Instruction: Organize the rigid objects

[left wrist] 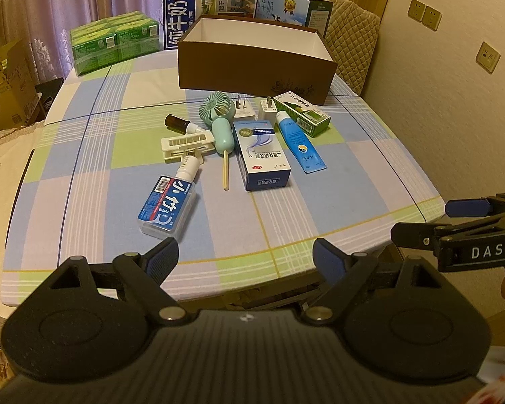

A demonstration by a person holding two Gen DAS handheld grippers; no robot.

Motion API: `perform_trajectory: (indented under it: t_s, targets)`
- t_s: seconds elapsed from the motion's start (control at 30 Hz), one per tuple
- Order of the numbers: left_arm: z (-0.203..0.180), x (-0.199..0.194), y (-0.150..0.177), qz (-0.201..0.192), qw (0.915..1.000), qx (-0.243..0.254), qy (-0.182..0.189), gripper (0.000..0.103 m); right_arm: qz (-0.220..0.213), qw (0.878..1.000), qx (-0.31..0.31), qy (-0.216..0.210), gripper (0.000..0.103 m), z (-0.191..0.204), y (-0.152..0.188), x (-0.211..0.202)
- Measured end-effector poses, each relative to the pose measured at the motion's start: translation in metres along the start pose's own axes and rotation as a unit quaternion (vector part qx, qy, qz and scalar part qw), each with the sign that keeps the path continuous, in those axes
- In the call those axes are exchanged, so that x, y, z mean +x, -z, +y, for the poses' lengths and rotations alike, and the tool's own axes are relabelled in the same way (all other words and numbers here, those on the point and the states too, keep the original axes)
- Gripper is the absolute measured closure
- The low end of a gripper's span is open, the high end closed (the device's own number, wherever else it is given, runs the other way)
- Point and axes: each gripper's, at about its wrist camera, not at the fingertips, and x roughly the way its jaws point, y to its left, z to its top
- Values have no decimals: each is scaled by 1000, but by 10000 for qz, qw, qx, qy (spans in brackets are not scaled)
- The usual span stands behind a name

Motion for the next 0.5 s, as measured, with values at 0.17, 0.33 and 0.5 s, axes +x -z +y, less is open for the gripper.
perform_trajectory:
  t_s: [0.17,0.33,0.5]
  targets:
    - [0,0,0,0,10000,-2,-3,19,0,10000,2,-6,2,0,0,1]
    - [0,0,0,1,10000,-4,-10,19,5,10000,6,-11,2,0,2,1]
    - [1,2,0,9,10000,-6,-9,19,37,10000,30,-16,2,0,-8,9]
